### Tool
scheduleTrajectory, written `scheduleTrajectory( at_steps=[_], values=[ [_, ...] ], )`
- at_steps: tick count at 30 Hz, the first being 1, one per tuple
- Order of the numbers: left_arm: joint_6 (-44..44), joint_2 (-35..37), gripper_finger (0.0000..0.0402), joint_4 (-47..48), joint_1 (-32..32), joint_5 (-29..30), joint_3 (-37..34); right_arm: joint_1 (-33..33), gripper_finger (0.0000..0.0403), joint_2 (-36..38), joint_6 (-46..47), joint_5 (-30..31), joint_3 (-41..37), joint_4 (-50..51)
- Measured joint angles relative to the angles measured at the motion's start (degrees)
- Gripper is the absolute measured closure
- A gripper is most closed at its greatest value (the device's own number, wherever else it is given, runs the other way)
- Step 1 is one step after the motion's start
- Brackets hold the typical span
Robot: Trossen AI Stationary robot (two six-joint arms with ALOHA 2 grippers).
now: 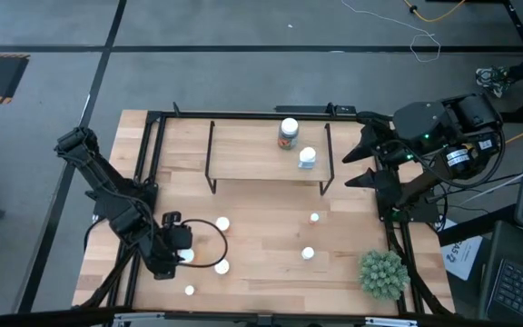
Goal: Pick and place medicine bottles onto shelf by color
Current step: Put the top left orange pill bottle on the shelf
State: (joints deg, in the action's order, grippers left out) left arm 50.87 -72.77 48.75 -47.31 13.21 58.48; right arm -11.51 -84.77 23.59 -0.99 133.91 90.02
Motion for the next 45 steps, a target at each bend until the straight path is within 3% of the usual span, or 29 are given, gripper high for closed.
scheduleTrajectory(
  at_steps=[9,15,25,45],
  values=[
    [-4.7,-4.5,0.0151,1.9,0.2,2.9,0.0,0.0,0.0088,0.0,0.2,0.0,0.0,0.0],
    [-4.5,-9.6,0.0152,1.6,0.2,-1.7,0.0,0.0,0.0088,0.0,0.2,0.0,0.0,0.0],
    [-2.8,-15.7,0.0150,0.5,0.1,-2.0,0.0,0.0,0.0088,0.0,0.1,-0.1,0.0,0.0],
    [1.3,-16.2,0.0148,-0.5,2.3,-0.5,0.0,0.0,0.0088,0.0,-0.1,-0.1,0.0,0.0]
  ],
)
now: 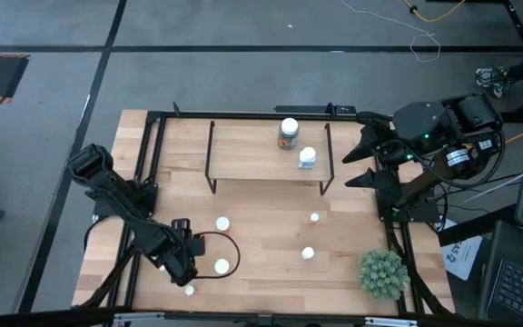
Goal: Pick and place medicine bottles onto shelf by color
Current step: Put the top left orange pill bottle on the shelf
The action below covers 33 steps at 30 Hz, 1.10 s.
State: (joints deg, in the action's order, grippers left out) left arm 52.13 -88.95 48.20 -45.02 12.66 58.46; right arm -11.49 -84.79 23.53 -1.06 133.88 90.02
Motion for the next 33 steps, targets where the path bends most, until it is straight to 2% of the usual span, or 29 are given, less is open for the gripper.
scheduleTrajectory(
  at_steps=[12,24,33],
  values=[
    [1.8,-1.4,0.0148,5.5,3.9,-1.4,-0.6,0.0,0.0088,0.0,0.0,0.0,0.0,0.0],
    [1.5,-1.4,0.0148,4.7,7.0,-3.1,-5.4,0.0,0.0088,0.0,-0.2,0.0,0.0,0.0],
    [-0.9,-1.4,0.0148,-1.6,8.3,-4.8,-9.4,0.0,0.0088,0.0,-0.2,0.0,0.0,0.0]
  ],
)
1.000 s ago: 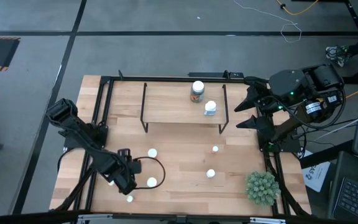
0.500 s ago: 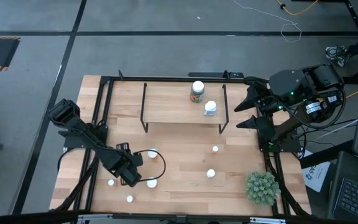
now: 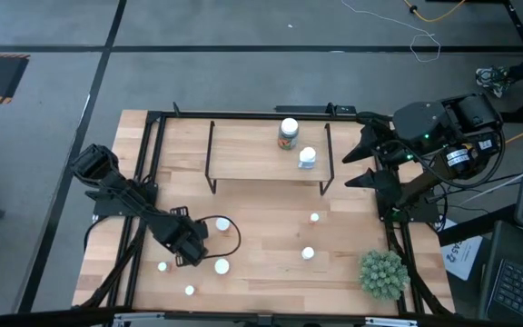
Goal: Pick and place medicine bottles onto shelf by color
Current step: Put the top left orange pill bottle on the shelf
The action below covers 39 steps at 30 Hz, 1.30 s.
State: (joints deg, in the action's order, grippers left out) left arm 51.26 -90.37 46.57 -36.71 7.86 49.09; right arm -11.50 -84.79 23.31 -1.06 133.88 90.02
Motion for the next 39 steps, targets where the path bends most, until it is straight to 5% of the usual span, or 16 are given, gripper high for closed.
scheduleTrajectory(
  at_steps=[25,39],
  values=[
    [-0.8,0.0,0.0190,-0.2,0.1,-1.4,-2.3,0.0,0.0088,0.0,-1.4,0.0,0.0,0.0],
    [-10.8,0.1,0.0191,14.8,4.2,-1.1,10.0,0.0,0.0088,0.0,-1.4,0.0,0.0,0.0]
  ],
)
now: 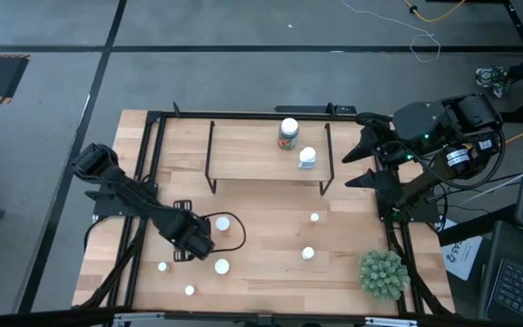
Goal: Pick and place medicine bottles onto shelf by color
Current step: Put the top left orange pill bottle on the shelf
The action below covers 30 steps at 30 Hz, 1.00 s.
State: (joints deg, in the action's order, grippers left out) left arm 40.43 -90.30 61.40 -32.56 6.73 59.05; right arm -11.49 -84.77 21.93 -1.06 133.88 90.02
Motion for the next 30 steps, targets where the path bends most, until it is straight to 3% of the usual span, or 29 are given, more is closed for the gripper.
scheduleTrajectory(
  at_steps=[8,16,21,30],
  values=[
    [-10.1,0.0,0.0191,10.8,4.0,0.7,6.1,0.0,0.0088,0.0,-1.6,0.0,0.0,0.0],
    [-17.0,0.0,0.0191,22.5,8.6,6.3,15.6,0.0,0.0088,0.0,-1.6,0.0,0.0,0.0],
    [-22.8,-0.2,0.0191,28.7,11.1,11.2,22.0,0.0,0.0088,0.0,-2.5,0.0,0.0,0.0],
    [-41.3,-5.5,0.0191,28.6,17.5,22.8,31.9,0.0,0.0088,0.0,-2.9,0.0,0.0,0.0]
  ],
)
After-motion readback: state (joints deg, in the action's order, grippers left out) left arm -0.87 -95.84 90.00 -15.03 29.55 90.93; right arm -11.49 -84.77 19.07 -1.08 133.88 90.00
